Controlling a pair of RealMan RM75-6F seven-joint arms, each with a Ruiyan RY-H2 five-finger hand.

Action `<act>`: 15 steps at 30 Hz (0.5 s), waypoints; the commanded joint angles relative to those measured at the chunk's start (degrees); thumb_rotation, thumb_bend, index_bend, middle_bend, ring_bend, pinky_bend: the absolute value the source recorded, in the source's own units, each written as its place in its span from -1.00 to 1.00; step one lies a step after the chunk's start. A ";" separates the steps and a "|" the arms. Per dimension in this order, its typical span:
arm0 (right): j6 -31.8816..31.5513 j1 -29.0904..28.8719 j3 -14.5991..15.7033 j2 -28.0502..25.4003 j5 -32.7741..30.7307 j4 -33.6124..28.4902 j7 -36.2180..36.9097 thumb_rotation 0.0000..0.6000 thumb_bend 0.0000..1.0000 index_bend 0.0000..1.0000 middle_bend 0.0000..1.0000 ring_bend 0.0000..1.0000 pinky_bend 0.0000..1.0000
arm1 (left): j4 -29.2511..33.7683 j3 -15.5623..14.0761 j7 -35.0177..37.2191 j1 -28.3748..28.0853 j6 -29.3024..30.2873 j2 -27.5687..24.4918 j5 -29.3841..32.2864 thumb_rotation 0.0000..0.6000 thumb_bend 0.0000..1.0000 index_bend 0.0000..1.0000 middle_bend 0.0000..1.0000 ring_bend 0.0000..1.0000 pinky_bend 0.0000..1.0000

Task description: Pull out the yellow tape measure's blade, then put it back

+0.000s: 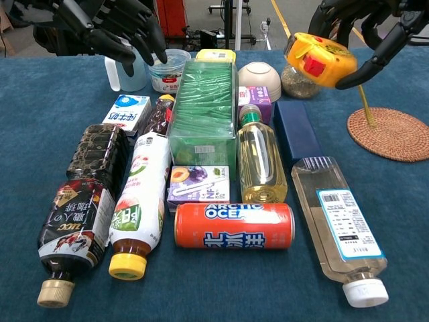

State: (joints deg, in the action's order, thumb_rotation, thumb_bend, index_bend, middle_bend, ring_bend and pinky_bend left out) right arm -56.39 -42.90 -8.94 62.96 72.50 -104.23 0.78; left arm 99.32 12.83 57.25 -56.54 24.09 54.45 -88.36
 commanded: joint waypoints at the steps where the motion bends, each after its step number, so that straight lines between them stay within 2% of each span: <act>1: -0.45 0.58 -0.08 -0.01 0.70 -0.20 0.34 1.00 -0.60 0.21 0.16 0.31 0.39 | -2.34 0.11 5.12 -2.90 -0.44 1.86 -1.49 1.00 -0.50 -0.35 -0.44 -0.57 -0.39; 7: -0.45 1.09 -0.35 0.55 1.59 0.01 1.36 1.00 -0.60 0.21 0.16 0.31 0.39 | -3.81 -0.59 9.33 -5.79 -0.57 3.11 -2.41 1.00 -0.50 -0.35 -0.48 -0.60 -0.39; 15: -0.15 0.85 -1.02 2.14 2.74 0.16 1.79 1.00 -0.60 0.21 0.16 0.31 0.38 | -5.20 -2.19 13.61 -8.35 0.08 4.30 -3.39 1.00 -0.49 -0.35 -0.74 -0.87 -0.43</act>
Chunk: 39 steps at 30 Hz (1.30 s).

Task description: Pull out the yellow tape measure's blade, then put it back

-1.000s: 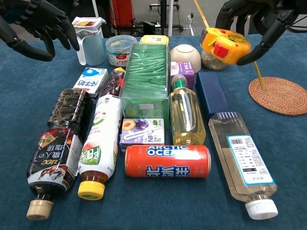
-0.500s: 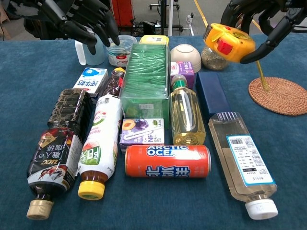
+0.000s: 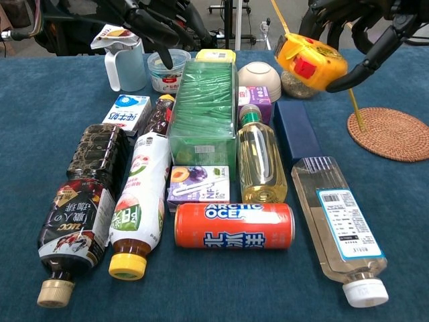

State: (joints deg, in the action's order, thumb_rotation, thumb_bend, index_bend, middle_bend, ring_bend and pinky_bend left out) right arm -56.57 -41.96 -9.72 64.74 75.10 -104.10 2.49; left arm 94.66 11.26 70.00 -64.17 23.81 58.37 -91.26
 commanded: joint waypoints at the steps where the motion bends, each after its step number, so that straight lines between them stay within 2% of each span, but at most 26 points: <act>1: 0.08 -0.14 -0.36 0.62 0.22 0.02 0.13 1.00 -0.60 0.21 0.16 0.31 0.38 | -0.78 -0.92 1.42 -1.03 0.56 0.55 -0.62 1.00 -0.49 -0.35 -0.75 -0.88 -0.44; 8: 0.20 -0.43 -1.14 1.95 0.35 -0.11 0.47 1.00 -0.60 0.21 0.16 0.31 0.38 | -2.62 -2.52 4.20 -2.62 1.74 1.80 -1.23 1.00 -0.48 -0.35 -0.82 -0.97 -0.46; 25: 1.03 -1.22 -2.23 3.74 -0.52 -0.28 -1.03 1.00 -0.60 0.21 0.16 0.31 0.38 | -7.32 -6.49 12.33 -6.91 5.17 5.62 -3.68 1.00 -0.47 -0.35 -0.87 -1.00 -0.49; 39: 1.37 -1.39 -2.71 4.22 -1.13 -0.26 -1.42 1.00 -0.60 0.21 0.16 0.31 0.38 | -9.03 -7.60 10.92 -8.37 6.26 6.90 -1.31 1.00 -0.47 -0.35 -0.87 -1.00 -0.49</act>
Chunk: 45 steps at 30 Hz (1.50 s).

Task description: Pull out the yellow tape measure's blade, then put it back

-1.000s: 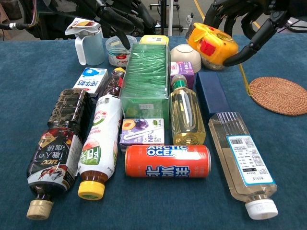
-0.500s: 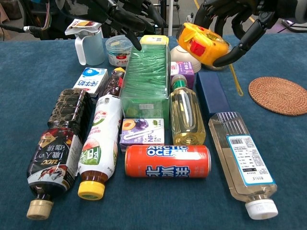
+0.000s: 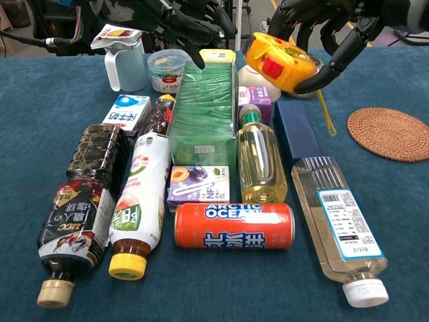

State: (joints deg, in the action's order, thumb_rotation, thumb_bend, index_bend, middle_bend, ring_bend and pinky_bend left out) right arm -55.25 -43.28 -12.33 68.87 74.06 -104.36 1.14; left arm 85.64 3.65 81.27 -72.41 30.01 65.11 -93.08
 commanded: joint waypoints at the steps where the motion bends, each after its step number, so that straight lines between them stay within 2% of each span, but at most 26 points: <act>1: 0.07 -0.11 -0.14 0.14 -0.14 -0.01 -0.14 1.00 -0.60 0.21 0.16 0.31 0.38 | -0.03 0.06 -0.51 -0.25 -0.02 0.24 0.73 1.00 -0.48 -0.35 -0.87 -1.00 -0.49; 20: 0.69 -1.04 -1.34 1.09 -2.56 -0.30 -1.54 1.00 -0.60 0.21 0.16 0.30 0.37 | -0.82 0.06 -1.57 -1.76 -0.94 2.22 2.64 1.00 -0.48 -0.35 -0.88 -1.00 -0.50; 45: 1.33 -1.84 -1.85 2.03 -3.65 0.05 -1.88 1.00 -0.60 0.21 0.16 0.30 0.37 | -2.29 -1.05 0.36 -2.71 -0.53 3.62 1.97 1.00 -0.47 -0.34 -0.88 -1.00 -0.50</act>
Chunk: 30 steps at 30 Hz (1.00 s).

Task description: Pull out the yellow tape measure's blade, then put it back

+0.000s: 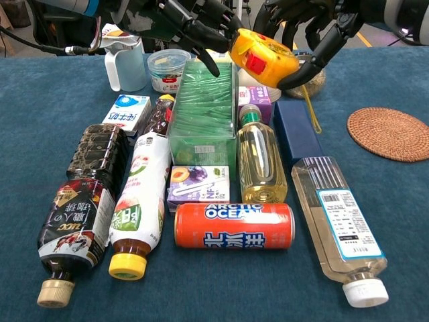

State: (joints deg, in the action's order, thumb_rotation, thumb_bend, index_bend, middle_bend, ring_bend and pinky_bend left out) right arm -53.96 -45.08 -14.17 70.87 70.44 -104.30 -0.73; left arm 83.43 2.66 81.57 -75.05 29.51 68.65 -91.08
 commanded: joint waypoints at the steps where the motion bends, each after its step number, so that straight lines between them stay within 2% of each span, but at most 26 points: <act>1: 0.07 -0.05 0.01 0.06 -0.05 0.02 -0.04 1.00 -0.60 0.21 0.16 0.30 0.37 | -0.12 -0.08 0.05 -0.11 -0.01 0.16 -0.05 1.00 -0.47 -0.34 -0.88 -1.00 -0.50; 13: 0.11 0.01 0.09 0.12 -0.64 0.45 -0.22 1.00 -0.61 0.21 0.16 0.30 0.37 | 0.10 -0.36 0.35 -0.39 0.30 0.03 0.07 1.00 -0.47 -0.34 -0.88 -1.00 -0.50; 23: 0.23 -0.03 0.08 0.48 -0.86 1.23 0.06 1.00 -0.60 0.21 0.16 0.30 0.37 | -0.26 -0.23 -0.44 -0.33 -0.44 0.30 1.30 1.00 -0.43 -0.12 -0.88 -1.00 -0.50; 30: 0.26 -0.05 0.02 0.67 -0.98 1.70 0.25 1.00 -0.60 0.21 0.16 0.30 0.37 | -0.09 0.20 -1.36 -0.06 -0.91 0.24 2.29 1.00 -0.39 -0.04 -0.88 -1.00 -0.49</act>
State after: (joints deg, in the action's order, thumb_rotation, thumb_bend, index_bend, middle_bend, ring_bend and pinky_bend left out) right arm -53.70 -45.14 -14.16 71.55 69.46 -102.59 -0.47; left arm 83.32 2.83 80.26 -75.14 28.65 68.90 -88.84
